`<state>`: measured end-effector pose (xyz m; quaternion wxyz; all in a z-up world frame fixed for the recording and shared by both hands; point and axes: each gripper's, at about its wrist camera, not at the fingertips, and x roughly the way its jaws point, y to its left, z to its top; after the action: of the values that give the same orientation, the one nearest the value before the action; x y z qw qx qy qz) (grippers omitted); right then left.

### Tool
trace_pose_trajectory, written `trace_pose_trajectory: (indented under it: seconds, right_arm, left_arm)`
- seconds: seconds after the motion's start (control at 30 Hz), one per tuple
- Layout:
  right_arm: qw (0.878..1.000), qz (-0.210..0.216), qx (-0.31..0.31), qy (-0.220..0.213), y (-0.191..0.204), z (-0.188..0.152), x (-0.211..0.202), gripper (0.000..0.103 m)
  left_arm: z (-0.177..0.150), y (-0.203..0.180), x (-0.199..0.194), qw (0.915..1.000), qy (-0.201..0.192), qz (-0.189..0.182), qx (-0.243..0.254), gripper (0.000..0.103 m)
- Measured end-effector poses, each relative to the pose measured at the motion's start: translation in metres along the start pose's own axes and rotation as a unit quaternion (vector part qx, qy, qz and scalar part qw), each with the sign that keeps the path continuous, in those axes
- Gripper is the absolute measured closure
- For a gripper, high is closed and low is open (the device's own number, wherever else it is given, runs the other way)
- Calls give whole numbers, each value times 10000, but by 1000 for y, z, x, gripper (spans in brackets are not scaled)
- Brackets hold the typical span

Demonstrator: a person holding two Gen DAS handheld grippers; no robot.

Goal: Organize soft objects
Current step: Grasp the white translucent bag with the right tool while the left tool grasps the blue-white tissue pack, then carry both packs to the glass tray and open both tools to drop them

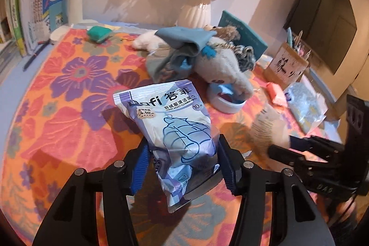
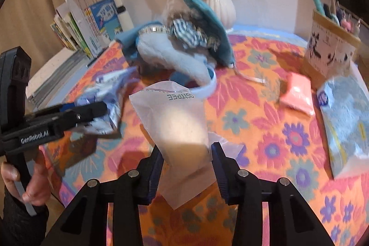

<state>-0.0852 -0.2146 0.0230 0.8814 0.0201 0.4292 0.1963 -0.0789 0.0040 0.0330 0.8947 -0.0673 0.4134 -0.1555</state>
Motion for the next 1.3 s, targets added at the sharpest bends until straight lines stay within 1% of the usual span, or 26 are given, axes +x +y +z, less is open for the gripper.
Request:
trace_pose_trajectory:
  seconds: [0.1,0.13,0.17,0.23,0.27,0.3,0.4,0.47,0.5,0.53,0.57,0.6,0.67,0.73,0.97,1.07,1.17,1.3]
  right_arm:
    - [9999,-46,-9,120,3,-6,1,60]
    - [9999,-53,-16,136,4,-7,1,51]
    - [9999,-74,-11,142,5,-7,2,38]
    - [10000,-62,10,48,5,-6,1,29]
    - [10000,-10,16,15,5,-5,1,28]
    - [10000,33,22,9,5,-3,1,28]
    - [9999,108,79,66,6,4,10,26]
    - [9996,192,151,106,5,5,17,26]
    - [9996,197,165,113,6,4,19,29]
    - [9998,145,122,98,8,3,20,43]
    - [9999,69,22,92,11,2,21,54]
    - [10000,11,-58,80,12,2,21,55]
    - [10000,60,-80,2,12,2,17,59]
    - [9997,198,-26,-119,10,2,10,60]
    - [9987,196,187,-442,-3,7,-18,60]
    - [9976,89,276,-625,-10,12,-35,60]
    - [9951,-16,416,-897,-20,18,-58,60]
    - [9879,-271,737,-1338,-45,26,-96,60]
  left_arm:
    - [-2,6,5,9999,69,-26,-81,48]
    - [-4,6,5,9999,78,-27,-107,48]
    - [-4,6,6,9999,56,-48,-145,45]
    - [-4,6,6,9998,45,-41,-189,36]
    - [-4,6,7,9998,56,-22,-197,28]
    - [-4,5,6,9998,46,-10,-190,24]
    - [-3,3,7,9998,14,2,-179,23]
    - [-3,3,12,9997,84,14,-209,23]
    - [-3,2,15,9997,94,20,-206,25]
    - [-3,1,16,9998,81,27,-177,30]
    - [-3,-1,17,9999,72,50,-116,45]
    - [-3,-3,18,9999,92,124,-58,49]
    - [-2,-7,19,9997,81,216,60,51]
    - [-2,-11,14,9997,-23,199,119,51]
    - [0,-33,-10,9988,-294,-31,393,52]
    - [6,-47,-22,9973,-457,-66,565,52]
    - [17,-63,-32,9952,-619,-139,744,52]
    - [38,-94,-40,9910,-773,-299,1055,52]
